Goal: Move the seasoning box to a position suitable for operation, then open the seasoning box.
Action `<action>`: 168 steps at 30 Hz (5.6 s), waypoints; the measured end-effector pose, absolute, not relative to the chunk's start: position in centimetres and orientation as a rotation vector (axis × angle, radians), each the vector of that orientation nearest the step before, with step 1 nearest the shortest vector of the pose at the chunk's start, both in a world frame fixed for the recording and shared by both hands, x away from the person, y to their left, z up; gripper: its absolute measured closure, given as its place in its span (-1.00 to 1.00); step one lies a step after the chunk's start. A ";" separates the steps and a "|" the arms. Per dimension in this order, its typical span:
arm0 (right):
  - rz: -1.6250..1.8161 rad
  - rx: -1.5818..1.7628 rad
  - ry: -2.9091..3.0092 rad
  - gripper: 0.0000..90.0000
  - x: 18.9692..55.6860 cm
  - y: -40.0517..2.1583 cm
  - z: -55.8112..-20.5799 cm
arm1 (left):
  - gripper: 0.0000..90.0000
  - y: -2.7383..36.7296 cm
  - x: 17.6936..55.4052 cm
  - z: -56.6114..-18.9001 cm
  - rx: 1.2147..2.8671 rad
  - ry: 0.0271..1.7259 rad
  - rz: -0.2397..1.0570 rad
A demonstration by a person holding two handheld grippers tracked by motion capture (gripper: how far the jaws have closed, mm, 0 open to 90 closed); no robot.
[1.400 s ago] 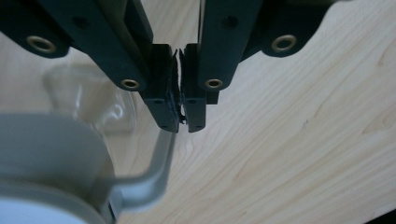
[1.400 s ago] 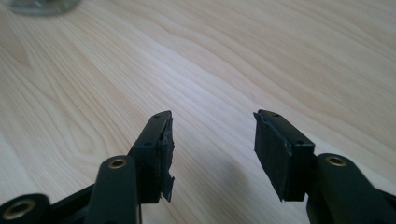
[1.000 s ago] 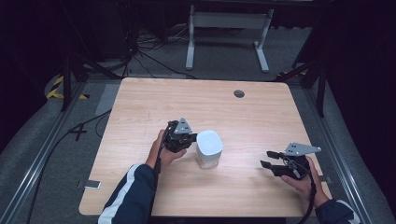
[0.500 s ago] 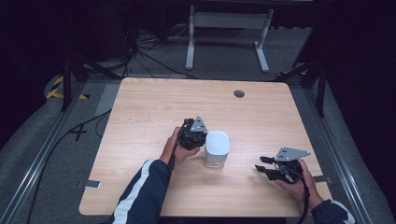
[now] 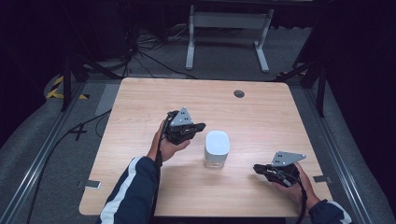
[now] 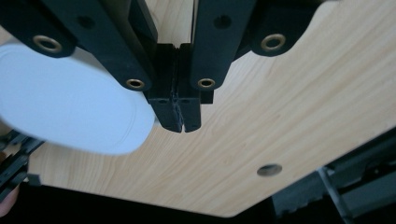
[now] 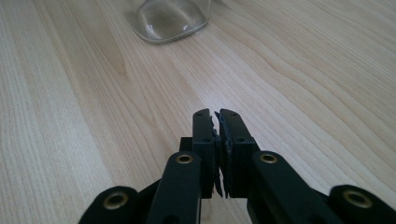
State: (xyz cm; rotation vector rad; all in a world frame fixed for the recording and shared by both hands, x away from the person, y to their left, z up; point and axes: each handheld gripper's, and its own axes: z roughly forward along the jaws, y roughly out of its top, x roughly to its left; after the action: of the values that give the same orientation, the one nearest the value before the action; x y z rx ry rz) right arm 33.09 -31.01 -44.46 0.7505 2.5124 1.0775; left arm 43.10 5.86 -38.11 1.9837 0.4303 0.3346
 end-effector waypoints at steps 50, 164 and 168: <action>1.207 0.685 2.492 0.97 33.1 -29.9 -42.5 | 1.00 1.8 44.8 -39.2 2.090 0.347 0.268; 1.264 0.469 2.511 0.97 33.3 -23.1 -39.1 | 1.00 2.0 43.0 -38.2 2.078 0.177 0.208; 1.263 0.469 2.508 0.93 33.3 -23.1 -39.1 | 1.00 1.9 43.2 -38.3 2.075 0.178 0.201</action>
State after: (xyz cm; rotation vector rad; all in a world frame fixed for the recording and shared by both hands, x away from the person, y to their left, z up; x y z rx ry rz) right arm 33.32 -23.06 -39.11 0.4689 2.5075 1.2626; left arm 43.16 1.92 -38.31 2.0747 0.1783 0.2012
